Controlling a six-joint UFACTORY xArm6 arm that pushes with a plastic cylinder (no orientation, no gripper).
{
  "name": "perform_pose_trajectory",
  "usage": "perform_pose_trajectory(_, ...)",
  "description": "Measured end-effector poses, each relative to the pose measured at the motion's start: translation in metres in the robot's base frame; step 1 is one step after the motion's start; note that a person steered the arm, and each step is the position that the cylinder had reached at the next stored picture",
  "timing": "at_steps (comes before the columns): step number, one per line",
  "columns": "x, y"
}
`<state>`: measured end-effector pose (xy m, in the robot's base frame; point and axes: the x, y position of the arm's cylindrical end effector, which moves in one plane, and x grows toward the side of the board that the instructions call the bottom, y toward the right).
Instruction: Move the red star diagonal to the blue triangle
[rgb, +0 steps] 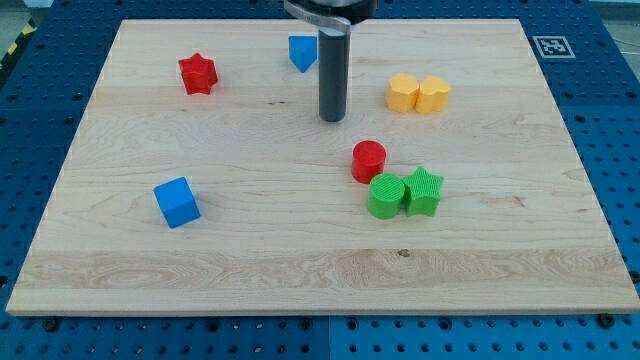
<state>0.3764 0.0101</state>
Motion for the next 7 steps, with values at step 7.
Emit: perform_pose_trajectory(7,-0.081,-0.293)
